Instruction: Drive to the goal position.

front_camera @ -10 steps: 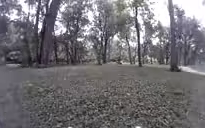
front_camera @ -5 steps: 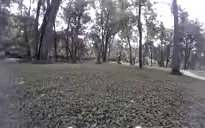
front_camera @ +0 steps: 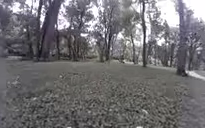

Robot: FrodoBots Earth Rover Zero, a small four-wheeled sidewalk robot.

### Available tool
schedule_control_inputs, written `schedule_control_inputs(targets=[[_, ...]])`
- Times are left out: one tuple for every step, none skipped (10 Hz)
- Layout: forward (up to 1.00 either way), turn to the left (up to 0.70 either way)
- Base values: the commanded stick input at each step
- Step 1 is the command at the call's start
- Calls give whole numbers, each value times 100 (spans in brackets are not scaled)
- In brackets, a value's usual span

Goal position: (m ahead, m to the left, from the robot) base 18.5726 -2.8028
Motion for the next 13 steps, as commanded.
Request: schedule_control_inputs(targets=[[70, 0], [70, 0], [70, 0], [70, 0], [70, 0], [70, 0], [70, -10], [70, -14], [70, -14], [70, -14], [70, -14], [70, -14], [70, -14]])
